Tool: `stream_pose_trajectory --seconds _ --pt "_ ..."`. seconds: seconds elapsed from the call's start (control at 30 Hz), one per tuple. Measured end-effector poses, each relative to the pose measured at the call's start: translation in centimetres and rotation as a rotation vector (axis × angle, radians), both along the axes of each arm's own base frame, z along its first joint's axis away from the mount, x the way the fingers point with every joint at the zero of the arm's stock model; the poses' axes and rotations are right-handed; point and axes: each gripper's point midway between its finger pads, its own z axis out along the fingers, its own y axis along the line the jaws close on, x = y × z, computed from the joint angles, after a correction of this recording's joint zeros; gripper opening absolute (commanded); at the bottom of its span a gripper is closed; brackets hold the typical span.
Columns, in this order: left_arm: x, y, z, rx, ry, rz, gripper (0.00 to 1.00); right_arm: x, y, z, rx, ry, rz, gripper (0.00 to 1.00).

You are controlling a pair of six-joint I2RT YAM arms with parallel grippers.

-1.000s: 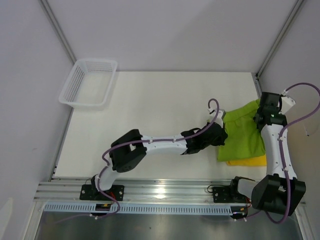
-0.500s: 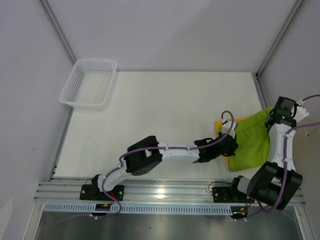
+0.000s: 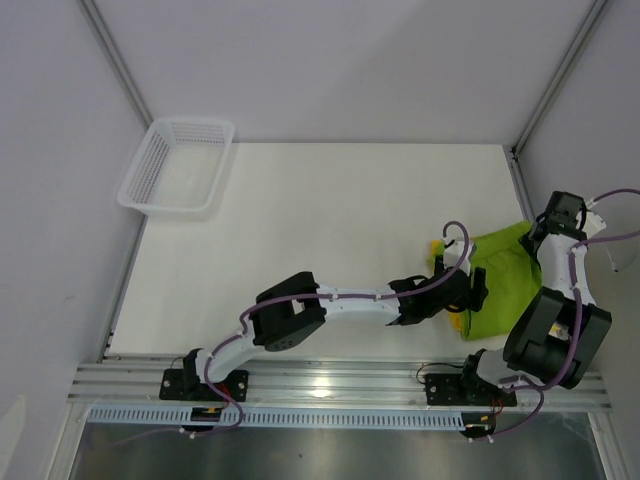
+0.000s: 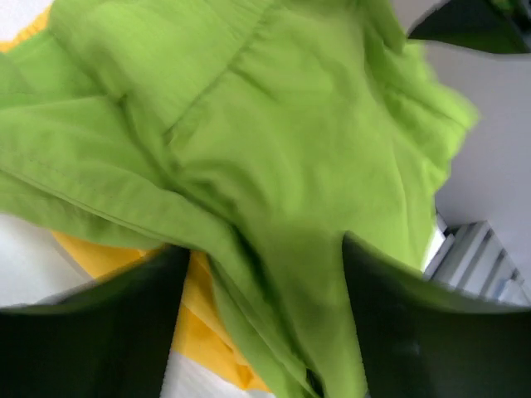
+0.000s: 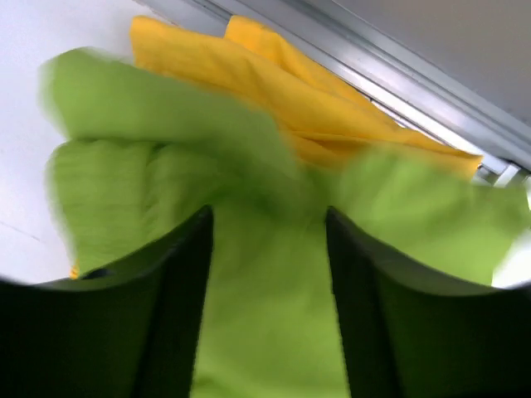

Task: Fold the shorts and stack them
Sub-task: Neatly place the folded shorts to the corner

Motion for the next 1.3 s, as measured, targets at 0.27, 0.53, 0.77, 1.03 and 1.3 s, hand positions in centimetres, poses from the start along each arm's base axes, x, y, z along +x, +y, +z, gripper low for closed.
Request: stream_pose_trajectory --seconds 0.27,0.53,0.77,1.03,1.3 --pt "0.1 1.5 -0.7 0.039 -0.003 0.027 0.96 -0.6 -1.2 1.2 -0.053 0.003 -0.043 0.79" --pt "1.4 6.5 2.0 0.048 0.023 0.052 0.99 0.8 1.5 8.2 -0.036 -0.244 0.099 0.78" --pt "6.2 14.2 8.7 -0.031 0.000 0.138 0.99 1.3 8.9 8.5 0.229 -0.566 0.387 0.86" --pt "4.7 21.0 12.8 -0.068 -0.064 0.175 0.99 -0.3 14.7 2.3 0.608 -0.833 0.433 0.91" --pt "3.5 26.2 10.4 -0.005 -0.081 0.244 0.99 0.2 17.0 -3.3 0.733 -0.844 0.428 0.91"
